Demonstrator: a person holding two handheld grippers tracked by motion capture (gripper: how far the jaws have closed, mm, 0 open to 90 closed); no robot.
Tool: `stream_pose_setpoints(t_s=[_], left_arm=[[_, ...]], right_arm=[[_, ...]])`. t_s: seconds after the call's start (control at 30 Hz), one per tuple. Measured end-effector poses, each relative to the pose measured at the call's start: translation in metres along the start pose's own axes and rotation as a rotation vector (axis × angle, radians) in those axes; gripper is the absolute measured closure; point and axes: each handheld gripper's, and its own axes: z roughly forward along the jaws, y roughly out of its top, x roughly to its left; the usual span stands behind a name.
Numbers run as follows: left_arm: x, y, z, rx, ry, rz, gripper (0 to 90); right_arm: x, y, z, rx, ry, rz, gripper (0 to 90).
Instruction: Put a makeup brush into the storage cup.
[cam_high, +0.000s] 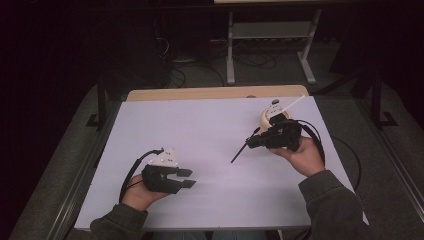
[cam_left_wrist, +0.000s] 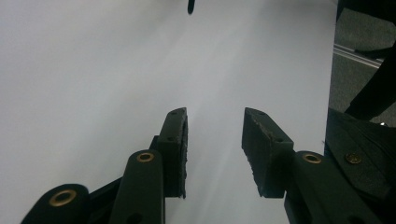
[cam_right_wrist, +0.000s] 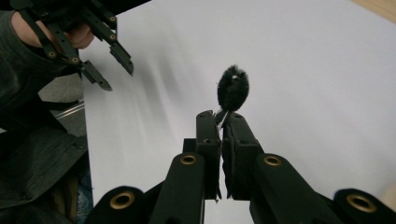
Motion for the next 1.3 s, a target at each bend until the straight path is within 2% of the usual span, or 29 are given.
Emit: stream_pose_setpoints(t_s=[0.53,0.73,0.93,1.2,1.3], left_arm=[[0.003,-0.009,-0.011,-0.021,0.028,-0.022,58.2],[0.004,-0.011,-0.014,-0.024,0.038,-0.024,57.7],[0.005,-0.012,-0.016,-0.032,0.044,-0.037,56.6],[0.006,-0.013,-0.017,-0.032,0.050,-0.035,55.6],[0.007,-0.013,-0.019,-0.037,0.056,-0.036,55.3]], right_arm=[[-0.020,0.006,-0.029,-0.014,-0.093,0.016,84.7],[-0.025,0.012,-0.043,-0.020,-0.123,0.046,84.7],[-0.033,0.020,-0.058,-0.028,-0.165,0.057,84.7],[-0.043,0.027,-0.072,-0.043,-0.196,0.079,84.7],[-0.048,0.031,-0.082,-0.045,-0.223,0.087,84.7]])
